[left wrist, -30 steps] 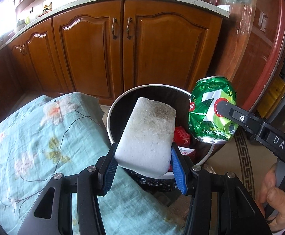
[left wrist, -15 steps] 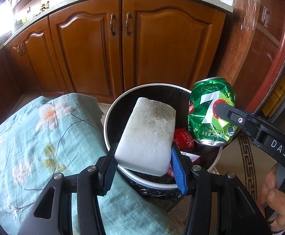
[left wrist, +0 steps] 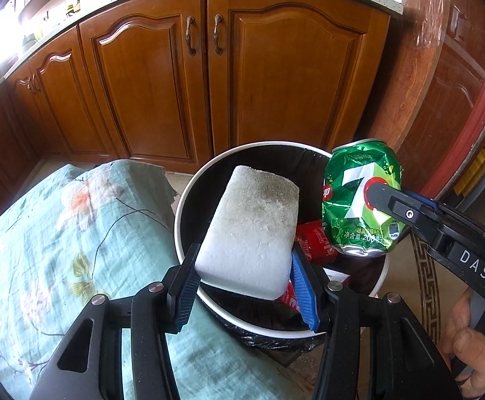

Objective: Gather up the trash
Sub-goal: 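Carry the foam block and can over the bin and open both tools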

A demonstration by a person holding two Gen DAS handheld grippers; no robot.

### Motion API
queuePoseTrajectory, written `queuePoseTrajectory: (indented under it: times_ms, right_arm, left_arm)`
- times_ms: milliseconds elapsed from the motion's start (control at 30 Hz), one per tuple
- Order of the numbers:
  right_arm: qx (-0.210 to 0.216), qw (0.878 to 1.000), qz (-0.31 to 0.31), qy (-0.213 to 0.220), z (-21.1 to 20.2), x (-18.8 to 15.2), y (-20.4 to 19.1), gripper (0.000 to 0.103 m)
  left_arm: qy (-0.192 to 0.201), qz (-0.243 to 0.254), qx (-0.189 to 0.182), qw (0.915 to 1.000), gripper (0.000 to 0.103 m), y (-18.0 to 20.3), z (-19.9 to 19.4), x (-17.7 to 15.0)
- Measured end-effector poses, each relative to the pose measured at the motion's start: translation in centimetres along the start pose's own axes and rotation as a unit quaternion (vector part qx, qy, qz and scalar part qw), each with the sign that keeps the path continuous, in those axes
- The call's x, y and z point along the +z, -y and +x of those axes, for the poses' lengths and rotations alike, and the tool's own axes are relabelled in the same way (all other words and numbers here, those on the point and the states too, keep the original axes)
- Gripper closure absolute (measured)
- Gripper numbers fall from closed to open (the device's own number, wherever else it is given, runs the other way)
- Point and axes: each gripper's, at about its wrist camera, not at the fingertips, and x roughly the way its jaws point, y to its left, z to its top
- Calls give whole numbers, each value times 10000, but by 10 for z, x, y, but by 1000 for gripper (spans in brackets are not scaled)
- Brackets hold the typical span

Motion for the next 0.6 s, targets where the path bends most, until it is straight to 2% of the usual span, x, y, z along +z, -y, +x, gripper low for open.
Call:
queuePoseTrajectory:
  times_ms: [433, 600]
  right_arm:
    - [-101, 9998, -17, -186, 10, 3, -2, 77]
    - [-22, 9994, 109, -340, 17, 3, 2, 74]
  left_arm:
    - [-105, -49, 47, 9999, 52, -2, 12, 7]
    - [-230, -165, 142, 9995, 45, -4, 14, 9]
